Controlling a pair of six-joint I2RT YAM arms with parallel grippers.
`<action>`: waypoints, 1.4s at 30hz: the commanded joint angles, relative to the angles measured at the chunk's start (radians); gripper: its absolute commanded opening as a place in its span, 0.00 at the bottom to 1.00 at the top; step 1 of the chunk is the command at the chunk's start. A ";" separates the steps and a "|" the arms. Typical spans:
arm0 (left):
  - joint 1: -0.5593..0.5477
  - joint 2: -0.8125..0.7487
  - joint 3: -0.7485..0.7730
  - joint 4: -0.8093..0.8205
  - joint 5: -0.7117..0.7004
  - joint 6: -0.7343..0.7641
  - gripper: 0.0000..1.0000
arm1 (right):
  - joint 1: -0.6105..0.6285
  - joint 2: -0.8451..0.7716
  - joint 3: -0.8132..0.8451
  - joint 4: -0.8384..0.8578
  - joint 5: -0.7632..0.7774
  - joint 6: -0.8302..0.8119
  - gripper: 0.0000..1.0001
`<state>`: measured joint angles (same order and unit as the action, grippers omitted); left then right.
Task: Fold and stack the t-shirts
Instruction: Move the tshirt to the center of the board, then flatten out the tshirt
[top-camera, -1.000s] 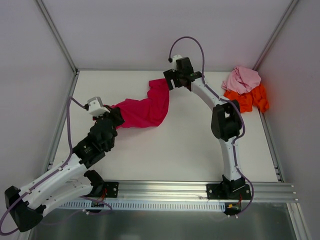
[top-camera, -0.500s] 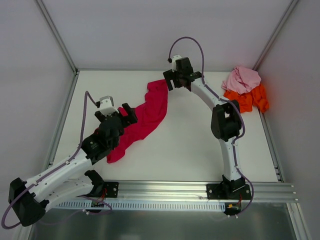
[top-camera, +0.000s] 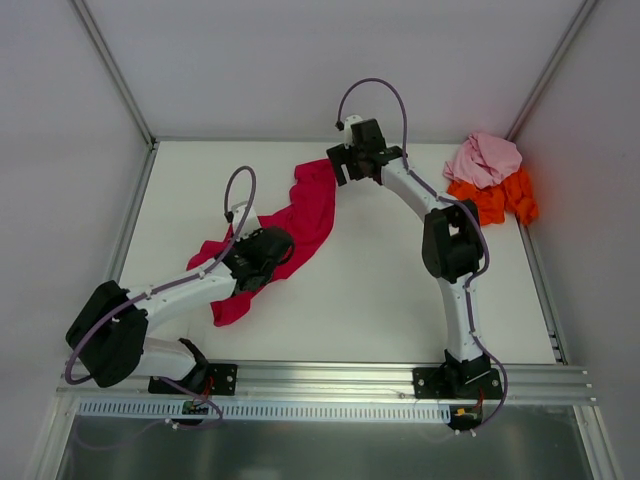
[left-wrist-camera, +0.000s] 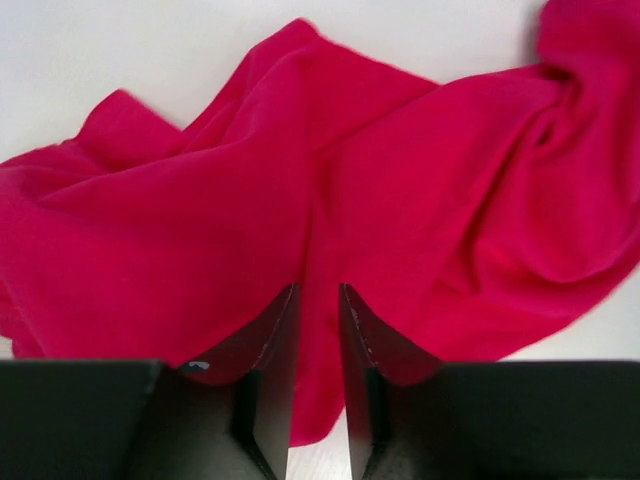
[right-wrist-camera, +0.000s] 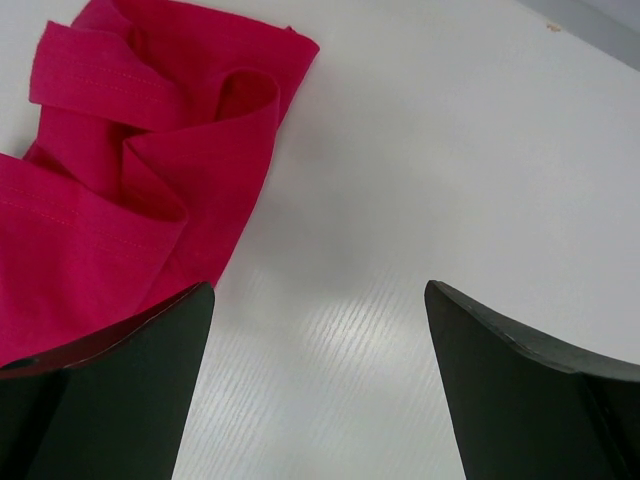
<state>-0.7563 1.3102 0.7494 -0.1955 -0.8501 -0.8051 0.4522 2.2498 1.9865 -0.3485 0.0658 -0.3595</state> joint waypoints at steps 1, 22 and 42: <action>0.026 0.024 0.065 -0.162 -0.078 -0.202 0.21 | -0.003 -0.075 -0.014 0.014 0.008 0.004 0.93; 0.252 0.141 0.045 -0.193 -0.053 -0.324 0.49 | -0.035 -0.076 -0.038 0.032 -0.044 0.034 0.93; 0.353 0.101 -0.082 0.115 0.218 -0.173 0.00 | -0.035 -0.061 -0.038 0.032 -0.055 0.039 0.93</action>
<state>-0.3996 1.4437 0.7002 -0.2230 -0.7059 -1.0492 0.4202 2.2448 1.9461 -0.3412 0.0185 -0.3401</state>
